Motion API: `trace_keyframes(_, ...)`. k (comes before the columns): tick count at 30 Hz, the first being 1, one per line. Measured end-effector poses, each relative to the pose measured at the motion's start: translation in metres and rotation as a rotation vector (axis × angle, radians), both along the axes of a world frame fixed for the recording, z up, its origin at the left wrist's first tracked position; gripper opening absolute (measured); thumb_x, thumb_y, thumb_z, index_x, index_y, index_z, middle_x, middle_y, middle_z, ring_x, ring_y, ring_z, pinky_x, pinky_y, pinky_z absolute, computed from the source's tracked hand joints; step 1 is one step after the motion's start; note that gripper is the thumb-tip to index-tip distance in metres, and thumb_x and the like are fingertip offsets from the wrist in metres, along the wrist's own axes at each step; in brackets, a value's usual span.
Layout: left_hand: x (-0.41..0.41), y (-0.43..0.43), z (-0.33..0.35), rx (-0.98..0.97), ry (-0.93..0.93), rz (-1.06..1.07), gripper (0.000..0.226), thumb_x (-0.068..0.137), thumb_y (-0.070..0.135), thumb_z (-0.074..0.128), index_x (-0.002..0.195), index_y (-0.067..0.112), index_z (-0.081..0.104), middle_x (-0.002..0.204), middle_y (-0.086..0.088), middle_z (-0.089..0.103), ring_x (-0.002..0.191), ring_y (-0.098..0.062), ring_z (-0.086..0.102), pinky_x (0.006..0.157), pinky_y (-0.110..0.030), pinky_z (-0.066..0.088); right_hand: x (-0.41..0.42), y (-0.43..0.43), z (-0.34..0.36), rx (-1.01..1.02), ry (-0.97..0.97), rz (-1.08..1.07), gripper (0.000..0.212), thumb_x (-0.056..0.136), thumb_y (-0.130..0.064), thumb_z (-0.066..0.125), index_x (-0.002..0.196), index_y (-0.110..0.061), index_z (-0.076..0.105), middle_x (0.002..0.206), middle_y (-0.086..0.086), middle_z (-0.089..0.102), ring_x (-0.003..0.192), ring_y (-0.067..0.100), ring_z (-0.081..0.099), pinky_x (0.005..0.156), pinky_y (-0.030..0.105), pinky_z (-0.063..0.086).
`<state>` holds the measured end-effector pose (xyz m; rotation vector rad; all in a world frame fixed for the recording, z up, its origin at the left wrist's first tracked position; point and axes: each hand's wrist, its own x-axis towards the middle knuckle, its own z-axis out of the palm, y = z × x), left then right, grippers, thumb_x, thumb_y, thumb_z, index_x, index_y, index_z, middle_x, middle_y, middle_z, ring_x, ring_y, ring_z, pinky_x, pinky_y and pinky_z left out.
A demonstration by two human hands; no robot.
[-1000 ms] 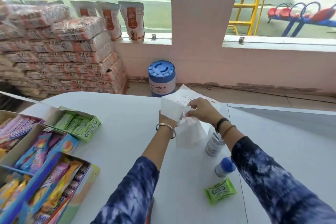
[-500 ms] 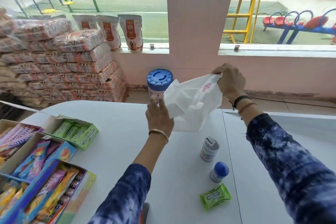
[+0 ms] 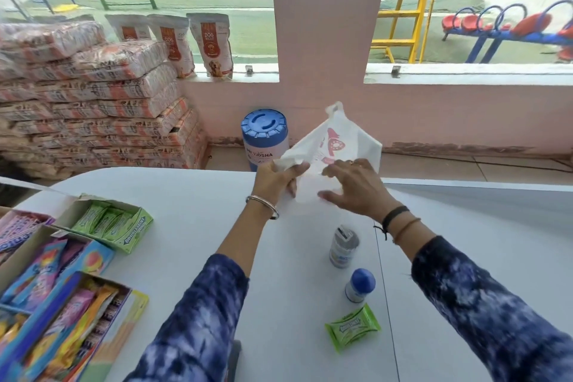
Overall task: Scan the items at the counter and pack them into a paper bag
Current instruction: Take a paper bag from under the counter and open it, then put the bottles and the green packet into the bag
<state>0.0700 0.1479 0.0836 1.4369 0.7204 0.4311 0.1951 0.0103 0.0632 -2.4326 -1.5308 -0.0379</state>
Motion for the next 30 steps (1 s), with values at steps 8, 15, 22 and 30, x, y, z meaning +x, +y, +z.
trace_keyframes(8,-0.017,0.000,-0.007,0.367,0.526,-0.350,0.039,0.063,0.043,0.078,0.053,0.009,0.063,0.056,0.000,0.066,0.065,-0.003,0.057,0.068,-0.025,0.042,0.026,-0.031,-0.008,-0.314,-0.027,-0.210,0.075,0.069,-0.055,0.070,0.125,-0.009,0.053,0.129,0.013,0.053,0.125,0.028,0.044,0.110,0.043,0.024)
trace_keyframes(15,-0.020,-0.012,-0.012,-0.015,0.189,-0.222,0.020,0.078,0.016,0.072,0.084,-0.002,0.070,0.053,0.005,0.072,0.050,-0.004,0.066,0.056,-0.016,0.052,-0.043,-0.054,0.000,-0.210,0.136,-0.040,0.060,0.067,-0.064,0.065,0.105,-0.020,0.052,0.099,-0.002,0.056,0.083,0.018,0.052,0.067,0.034,0.048)
trace_keyframes(22,-0.024,-0.008,-0.024,-0.367,0.069,-0.139,0.009,0.084,0.007,0.063,0.085,0.001,0.069,0.067,-0.005,0.076,0.061,-0.017,0.070,0.068,-0.027,0.057,-0.054,-0.062,-0.008,-0.320,0.180,-0.069,0.044,0.072,-0.037,0.070,0.104,-0.014,0.051,0.105,0.005,0.060,0.081,0.026,0.059,0.064,0.031,0.048)
trace_keyframes(30,-0.023,-0.003,-0.033,-0.517,-0.037,-0.080,0.011,0.087,0.000,0.056,0.091,-0.002,0.066,0.069,-0.006,0.077,0.063,-0.015,0.072,0.078,-0.029,0.053,-0.038,-0.031,0.036,0.195,0.276,-0.223,0.047,0.065,-0.028,0.075,0.100,-0.009,0.050,0.098,0.007,0.055,0.078,0.029,0.054,0.060,0.038,0.047)
